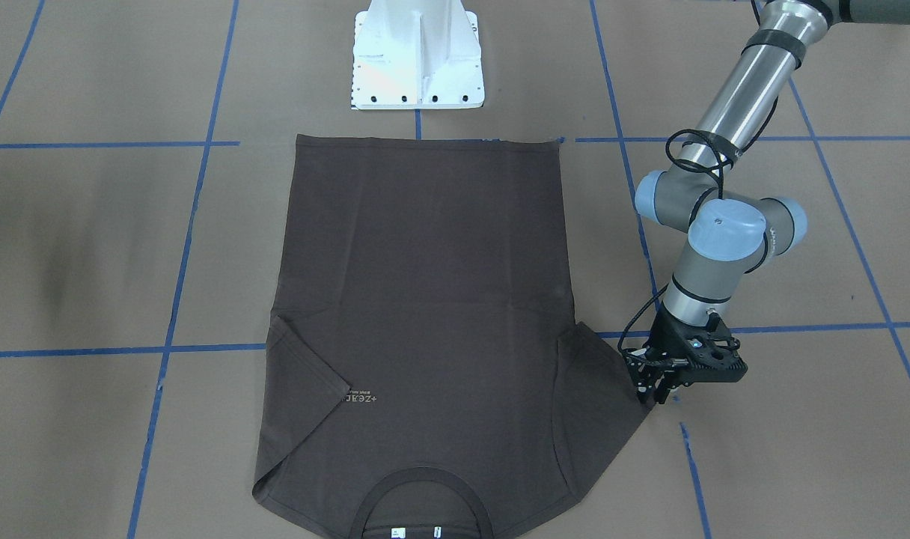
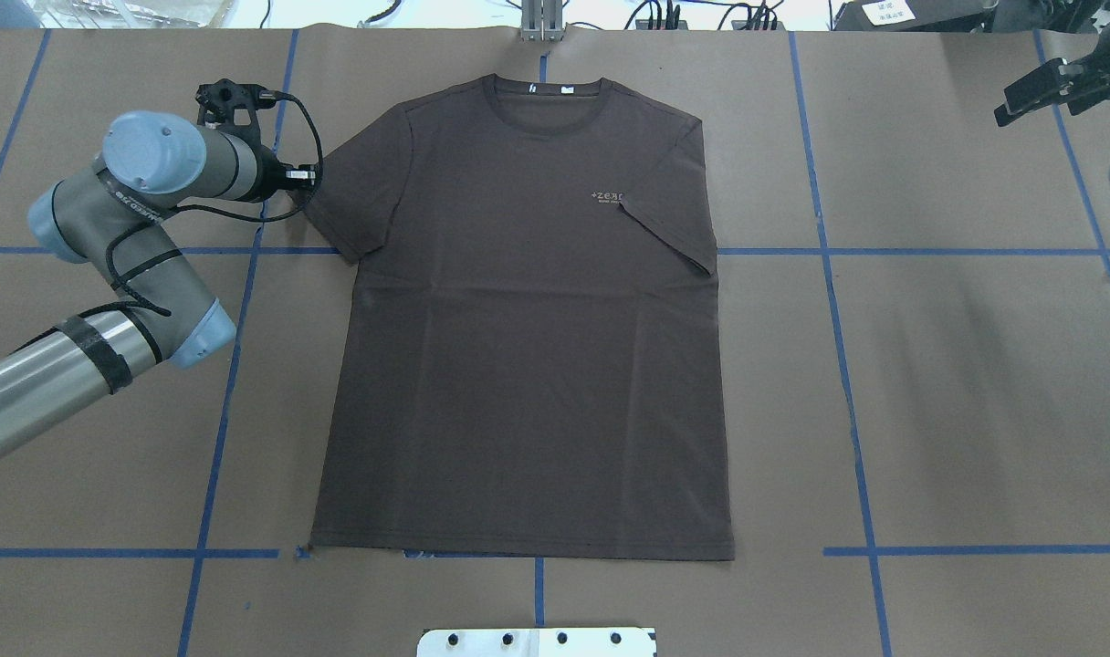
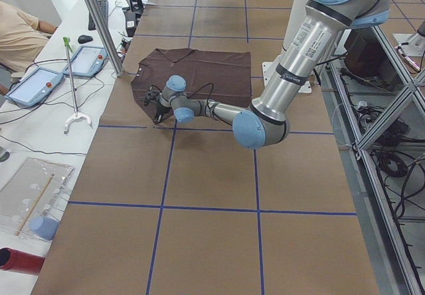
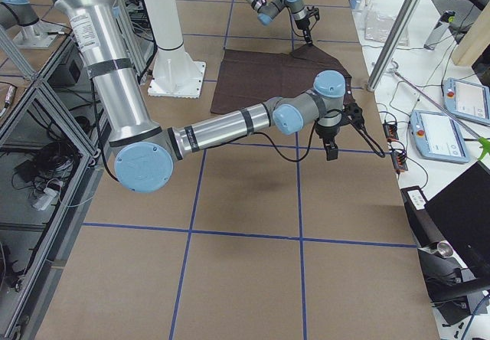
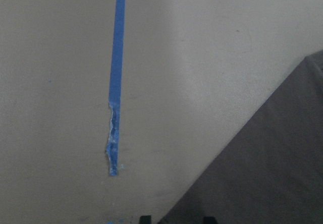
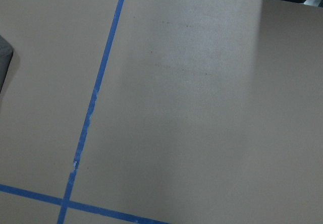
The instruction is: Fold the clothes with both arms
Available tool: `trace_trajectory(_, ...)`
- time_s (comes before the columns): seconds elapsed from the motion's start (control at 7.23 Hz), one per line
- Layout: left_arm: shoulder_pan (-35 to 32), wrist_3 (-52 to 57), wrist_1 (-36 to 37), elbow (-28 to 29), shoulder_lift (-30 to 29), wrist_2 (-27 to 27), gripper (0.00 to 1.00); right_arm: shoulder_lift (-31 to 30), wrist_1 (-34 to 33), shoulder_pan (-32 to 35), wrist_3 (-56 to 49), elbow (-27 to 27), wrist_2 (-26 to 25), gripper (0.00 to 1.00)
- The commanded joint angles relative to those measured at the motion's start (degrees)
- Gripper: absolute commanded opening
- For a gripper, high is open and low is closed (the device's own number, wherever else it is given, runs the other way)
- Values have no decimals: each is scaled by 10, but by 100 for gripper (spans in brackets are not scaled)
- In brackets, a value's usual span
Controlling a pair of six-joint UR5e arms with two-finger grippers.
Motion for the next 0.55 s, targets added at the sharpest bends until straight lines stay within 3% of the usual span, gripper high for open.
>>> trace_trajectory(0.0,1,-4,1,-1,-1,0,0,0,-1,0,-1,-1,0,100)
trace_trajectory(0.41,5,-37,34,-12,-42,-2,0,0,-1,0,0,0,0,100)
